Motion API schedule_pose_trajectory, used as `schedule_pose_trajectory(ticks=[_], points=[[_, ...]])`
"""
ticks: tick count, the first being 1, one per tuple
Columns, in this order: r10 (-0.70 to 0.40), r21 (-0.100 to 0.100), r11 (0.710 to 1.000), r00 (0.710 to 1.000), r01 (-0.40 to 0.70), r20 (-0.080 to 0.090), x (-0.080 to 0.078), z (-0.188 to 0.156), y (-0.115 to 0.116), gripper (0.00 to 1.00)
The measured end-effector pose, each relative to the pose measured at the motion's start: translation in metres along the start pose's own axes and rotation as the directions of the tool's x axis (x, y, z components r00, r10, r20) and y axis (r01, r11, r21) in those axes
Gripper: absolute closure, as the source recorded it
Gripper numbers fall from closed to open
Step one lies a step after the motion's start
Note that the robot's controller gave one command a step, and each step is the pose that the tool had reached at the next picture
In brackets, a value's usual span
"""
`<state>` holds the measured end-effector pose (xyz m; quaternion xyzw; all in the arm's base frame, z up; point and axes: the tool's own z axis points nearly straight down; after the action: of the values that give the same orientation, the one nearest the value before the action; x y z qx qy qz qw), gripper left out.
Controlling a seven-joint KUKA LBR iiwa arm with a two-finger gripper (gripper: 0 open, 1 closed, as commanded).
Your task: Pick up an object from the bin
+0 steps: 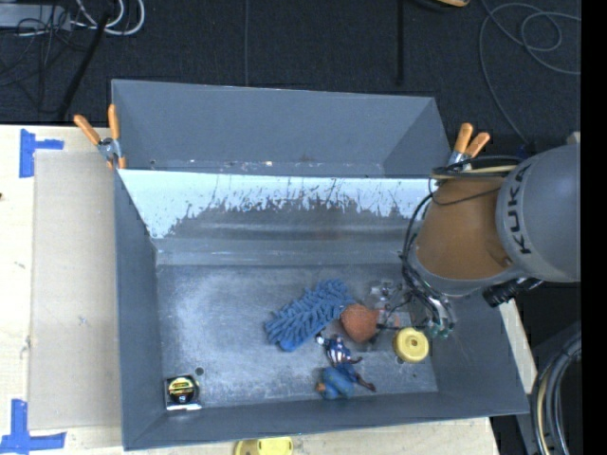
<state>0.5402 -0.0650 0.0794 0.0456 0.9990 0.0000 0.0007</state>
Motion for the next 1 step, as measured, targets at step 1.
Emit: schedule_pose_trajectory(ticks=[1], points=[[-0.002, 0.0, 1.0, 1.0, 0.002, 0.0, 0.0, 0.0, 0.0004, 1.0]])
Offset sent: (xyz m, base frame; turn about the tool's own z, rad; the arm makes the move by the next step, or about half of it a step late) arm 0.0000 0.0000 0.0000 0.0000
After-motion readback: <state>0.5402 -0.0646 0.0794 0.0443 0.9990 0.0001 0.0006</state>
